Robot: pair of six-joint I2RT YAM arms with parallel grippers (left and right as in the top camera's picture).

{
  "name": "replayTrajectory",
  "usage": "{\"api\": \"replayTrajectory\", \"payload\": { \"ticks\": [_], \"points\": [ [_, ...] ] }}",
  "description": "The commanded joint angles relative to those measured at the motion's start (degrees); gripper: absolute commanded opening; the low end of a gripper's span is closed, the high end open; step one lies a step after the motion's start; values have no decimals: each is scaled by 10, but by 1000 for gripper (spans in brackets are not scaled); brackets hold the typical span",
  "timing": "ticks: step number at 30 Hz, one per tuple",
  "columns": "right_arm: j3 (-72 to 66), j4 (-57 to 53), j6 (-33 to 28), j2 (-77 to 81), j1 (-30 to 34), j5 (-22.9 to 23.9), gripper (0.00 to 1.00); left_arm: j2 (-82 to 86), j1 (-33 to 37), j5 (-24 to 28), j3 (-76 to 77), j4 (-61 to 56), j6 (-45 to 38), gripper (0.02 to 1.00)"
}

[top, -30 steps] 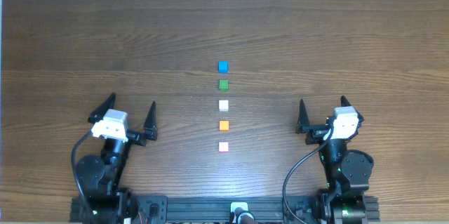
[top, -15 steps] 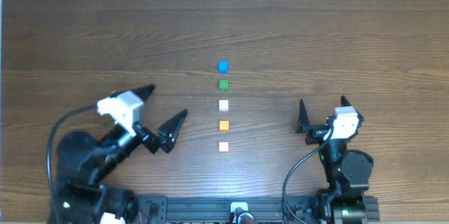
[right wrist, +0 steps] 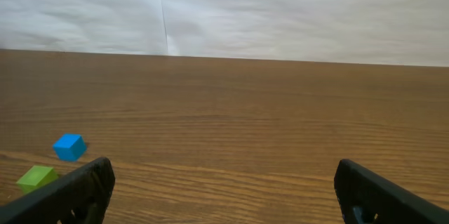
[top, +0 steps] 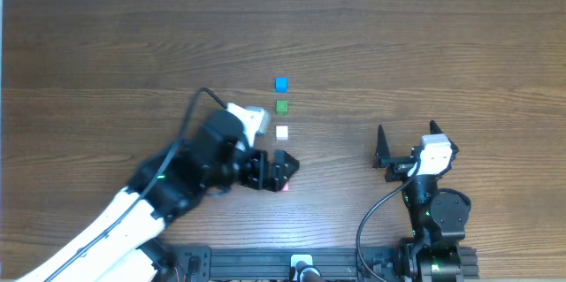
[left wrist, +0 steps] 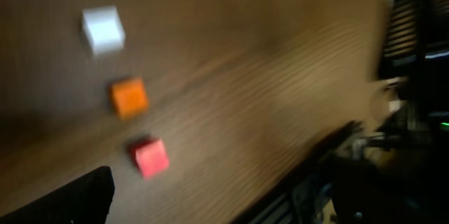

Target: Stack Cubes

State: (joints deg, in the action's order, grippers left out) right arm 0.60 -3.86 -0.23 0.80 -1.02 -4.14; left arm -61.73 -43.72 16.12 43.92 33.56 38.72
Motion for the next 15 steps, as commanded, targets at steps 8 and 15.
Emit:
{"api": "replayTrajectory", "payload": {
  "ticks": [8,15],
  "points": [
    [-3,-2,-1,-5,-4,1,991,-146,-131,-151,3,40,250,993],
    [-3,-2,-1,-5,-4,1,991,-216,-131,-183,3,38,280,980]
  ]
}}
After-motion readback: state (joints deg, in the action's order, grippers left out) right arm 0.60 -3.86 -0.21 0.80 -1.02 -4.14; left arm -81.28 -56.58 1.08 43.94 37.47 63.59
